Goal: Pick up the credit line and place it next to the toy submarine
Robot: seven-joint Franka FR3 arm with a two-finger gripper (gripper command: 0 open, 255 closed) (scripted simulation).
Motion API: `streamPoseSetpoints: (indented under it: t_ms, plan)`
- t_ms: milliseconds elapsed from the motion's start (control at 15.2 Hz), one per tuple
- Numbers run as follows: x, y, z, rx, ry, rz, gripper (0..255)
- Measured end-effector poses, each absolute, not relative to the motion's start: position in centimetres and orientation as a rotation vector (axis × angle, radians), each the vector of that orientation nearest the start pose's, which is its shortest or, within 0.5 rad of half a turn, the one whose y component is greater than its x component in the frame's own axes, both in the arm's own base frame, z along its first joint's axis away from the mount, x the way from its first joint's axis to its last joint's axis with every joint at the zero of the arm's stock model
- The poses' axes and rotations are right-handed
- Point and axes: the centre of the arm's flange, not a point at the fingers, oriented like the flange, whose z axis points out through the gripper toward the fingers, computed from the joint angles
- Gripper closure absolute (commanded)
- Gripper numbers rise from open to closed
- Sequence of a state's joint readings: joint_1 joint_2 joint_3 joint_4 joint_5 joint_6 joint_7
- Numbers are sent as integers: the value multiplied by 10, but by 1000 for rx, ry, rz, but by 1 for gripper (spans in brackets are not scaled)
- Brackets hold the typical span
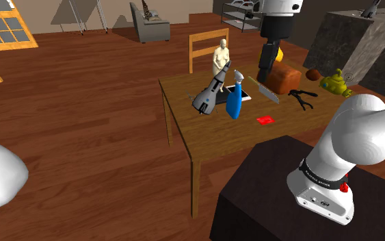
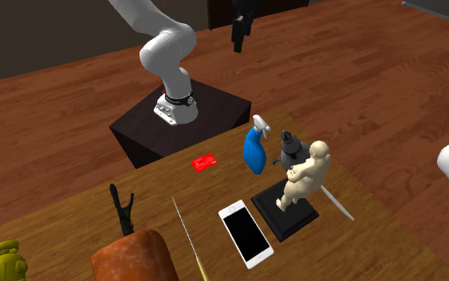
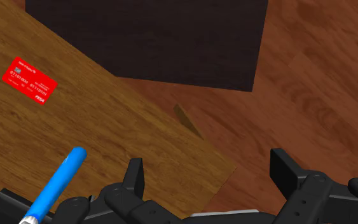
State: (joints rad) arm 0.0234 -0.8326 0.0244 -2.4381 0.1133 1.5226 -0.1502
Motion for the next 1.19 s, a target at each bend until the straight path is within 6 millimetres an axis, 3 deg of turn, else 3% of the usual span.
streamPoseSetpoints:
  t_ms: [264, 660, 1188]
  plan:
    - [270, 7, 547, -3005, -365, 58, 0]
    - [231, -55, 491, -2928, -585, -110, 0]
    - [204, -137, 409, -2783, -873, -331, 0]
